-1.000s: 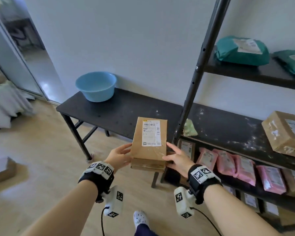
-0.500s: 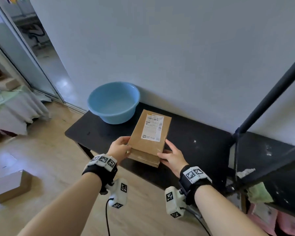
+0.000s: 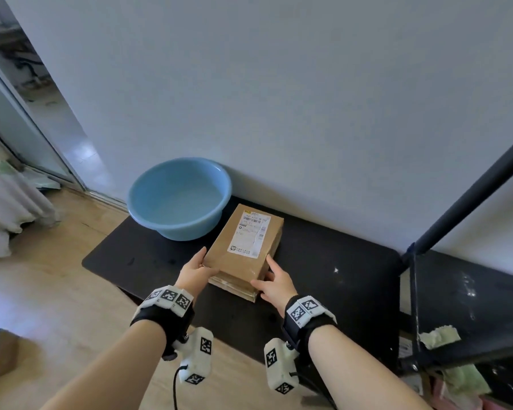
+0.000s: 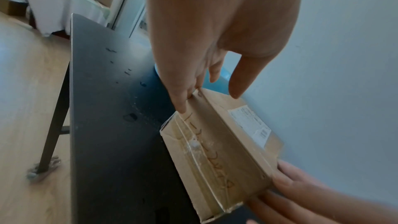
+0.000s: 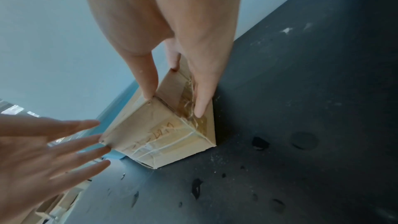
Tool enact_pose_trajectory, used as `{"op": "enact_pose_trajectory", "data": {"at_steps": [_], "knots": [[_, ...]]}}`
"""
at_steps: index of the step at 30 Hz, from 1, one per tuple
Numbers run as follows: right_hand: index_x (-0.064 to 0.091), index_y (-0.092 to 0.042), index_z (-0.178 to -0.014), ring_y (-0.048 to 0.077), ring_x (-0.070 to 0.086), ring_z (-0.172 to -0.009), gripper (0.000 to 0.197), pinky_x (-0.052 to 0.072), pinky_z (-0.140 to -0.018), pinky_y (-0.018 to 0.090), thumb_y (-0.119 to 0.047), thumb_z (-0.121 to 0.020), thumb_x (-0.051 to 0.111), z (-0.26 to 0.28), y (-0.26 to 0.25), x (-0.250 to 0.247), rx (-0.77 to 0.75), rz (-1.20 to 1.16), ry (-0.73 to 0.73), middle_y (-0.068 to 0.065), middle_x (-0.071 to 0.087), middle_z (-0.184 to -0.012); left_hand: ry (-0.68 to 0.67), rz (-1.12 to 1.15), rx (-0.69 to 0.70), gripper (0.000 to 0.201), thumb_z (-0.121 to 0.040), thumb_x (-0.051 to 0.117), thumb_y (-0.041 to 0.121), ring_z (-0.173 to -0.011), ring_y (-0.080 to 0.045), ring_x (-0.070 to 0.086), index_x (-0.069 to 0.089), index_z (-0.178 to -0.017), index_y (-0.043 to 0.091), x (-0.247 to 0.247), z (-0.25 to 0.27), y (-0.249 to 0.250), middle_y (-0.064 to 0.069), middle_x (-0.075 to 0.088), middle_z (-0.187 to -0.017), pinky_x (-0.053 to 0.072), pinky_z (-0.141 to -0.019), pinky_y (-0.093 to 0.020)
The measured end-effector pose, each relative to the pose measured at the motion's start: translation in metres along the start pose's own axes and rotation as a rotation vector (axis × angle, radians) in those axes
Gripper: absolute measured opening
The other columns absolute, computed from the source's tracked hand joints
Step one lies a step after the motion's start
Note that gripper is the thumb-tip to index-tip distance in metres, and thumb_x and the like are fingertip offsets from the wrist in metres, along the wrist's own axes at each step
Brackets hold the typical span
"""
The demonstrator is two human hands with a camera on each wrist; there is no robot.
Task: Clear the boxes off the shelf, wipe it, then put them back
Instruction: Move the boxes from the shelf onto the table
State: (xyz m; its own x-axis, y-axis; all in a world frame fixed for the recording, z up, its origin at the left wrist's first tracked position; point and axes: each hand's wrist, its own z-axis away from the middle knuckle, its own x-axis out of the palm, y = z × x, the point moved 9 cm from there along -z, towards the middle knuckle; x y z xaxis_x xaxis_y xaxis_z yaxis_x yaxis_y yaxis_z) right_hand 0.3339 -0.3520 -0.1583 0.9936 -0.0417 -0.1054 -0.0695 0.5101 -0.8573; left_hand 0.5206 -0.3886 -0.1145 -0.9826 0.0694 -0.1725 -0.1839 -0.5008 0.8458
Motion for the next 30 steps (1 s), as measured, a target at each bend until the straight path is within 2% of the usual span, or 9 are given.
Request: {"op": "enact_pose_trajectory", "data": {"at_steps": [2, 4, 5, 7, 10, 13, 17, 24, 30], "knots": [[0.023, -0.026, -0.149, 0.019, 0.041, -0.135, 0.083, 0.035, -0.112, 0.040, -0.014, -0.081, 0.069, 0.016, -0.008, -0.004, -0.040, 0.112, 0.002, 0.003, 0.041, -0.148, -0.003, -0.192, 0.079, 0.068, -0.087, 0.057, -0.001, -0.124, -0.019, 0.050, 0.030, -0.147, 0.015, 0.003, 0.020, 0.011, -0.008, 0.045, -0.144, 0.040, -0.105, -0.030], [0.027, -0.020, -0.148, 0.020, 0.040, -0.136, 0.074, 0.033, -0.112, 0.034, -0.017, -0.085, 0.065, 0.043, -0.016, -0.013, -0.075, 0.237, 0.029, 0.007, 0.041, -0.148, 0.009, -0.466, 0.167, 0.059, -0.088, 0.056, 0.008, -0.101, -0.013, 0.058, 0.036, -0.144, 0.016, 0.009, 0.048, 0.019, -0.008, 0.051, -0.138, 0.047, -0.086, -0.022], [0.030, -0.020, -0.147, 0.020, 0.040, -0.136, 0.068, 0.034, -0.112, 0.032, -0.020, -0.088, 0.063, 0.059, -0.018, -0.019, -0.093, 0.308, 0.047, 0.008, 0.042, -0.147, 0.015, -0.601, 0.218, 0.054, -0.089, 0.054, 0.013, -0.100, -0.013, 0.058, 0.040, -0.141, 0.017, 0.014, 0.065, 0.022, -0.007, 0.051, -0.137, 0.047, -0.084, -0.023], [0.035, -0.022, -0.145, 0.022, 0.043, -0.133, 0.058, 0.035, -0.109, 0.032, -0.027, -0.091, 0.057, 0.097, -0.022, -0.032, -0.130, 0.472, 0.079, 0.007, 0.045, -0.145, 0.012, -0.854, 0.308, 0.046, -0.092, 0.050, 0.020, -0.114, -0.019, 0.055, 0.044, -0.137, 0.019, 0.025, 0.102, 0.023, -0.004, 0.049, -0.139, 0.046, -0.095, -0.029], [0.042, -0.024, -0.140, 0.022, 0.048, -0.129, 0.046, 0.039, -0.106, 0.034, -0.033, -0.095, 0.048, 0.160, -0.015, -0.054, -0.178, 0.723, 0.129, 0.003, 0.050, -0.141, 0.004, -1.096, 0.396, 0.043, -0.095, 0.045, 0.026, -0.127, -0.021, 0.046, 0.042, -0.137, 0.021, 0.048, 0.165, 0.014, -0.001, 0.044, -0.141, 0.044, -0.102, -0.036], [0.046, -0.024, -0.136, 0.024, 0.052, -0.123, 0.041, 0.045, -0.099, 0.037, -0.036, -0.097, 0.041, 0.230, 0.000, -0.082, -0.229, 0.916, 0.200, 0.004, 0.054, -0.136, 0.004, -1.201, 0.510, 0.041, -0.096, 0.043, 0.027, -0.127, -0.022, 0.045, 0.042, -0.136, 0.019, 0.079, 0.233, 0.009, -0.002, 0.046, -0.139, 0.045, -0.100, -0.039], [0.047, -0.022, -0.135, 0.026, 0.054, -0.119, 0.041, 0.046, -0.094, 0.039, -0.036, -0.098, 0.037, 0.324, 0.029, -0.135, -0.247, 1.044, 0.313, 0.005, 0.054, -0.132, -0.030, -1.284, 0.644, 0.036, -0.097, 0.040, 0.027, -0.126, -0.023, 0.044, 0.045, -0.132, 0.018, 0.137, 0.319, -0.002, -0.004, 0.048, -0.135, 0.045, -0.098, -0.040], [0.054, -0.017, -0.125, 0.030, 0.059, -0.110, 0.036, 0.051, -0.087, 0.043, -0.033, -0.098, 0.038, 0.458, 0.076, -0.262, -0.205, 1.052, 0.573, 0.009, 0.061, -0.121, -0.145, -1.361, 0.899, 0.031, -0.096, 0.039, 0.025, -0.123, -0.026, 0.046, 0.049, -0.123, 0.014, 0.275, 0.436, -0.020, -0.006, 0.052, -0.128, 0.045, -0.093, -0.041], [0.054, -0.014, -0.126, 0.031, 0.057, -0.114, 0.036, 0.049, -0.090, 0.040, -0.031, -0.098, 0.039, 0.524, 0.122, -0.394, -0.068, 1.004, 0.726, 0.011, 0.060, -0.125, -0.261, -1.340, 1.035, 0.031, -0.095, 0.039, 0.022, -0.121, -0.028, 0.048, 0.050, -0.122, 0.012, 0.407, 0.496, -0.023, -0.008, 0.053, -0.126, 0.046, -0.091, -0.043]]}}
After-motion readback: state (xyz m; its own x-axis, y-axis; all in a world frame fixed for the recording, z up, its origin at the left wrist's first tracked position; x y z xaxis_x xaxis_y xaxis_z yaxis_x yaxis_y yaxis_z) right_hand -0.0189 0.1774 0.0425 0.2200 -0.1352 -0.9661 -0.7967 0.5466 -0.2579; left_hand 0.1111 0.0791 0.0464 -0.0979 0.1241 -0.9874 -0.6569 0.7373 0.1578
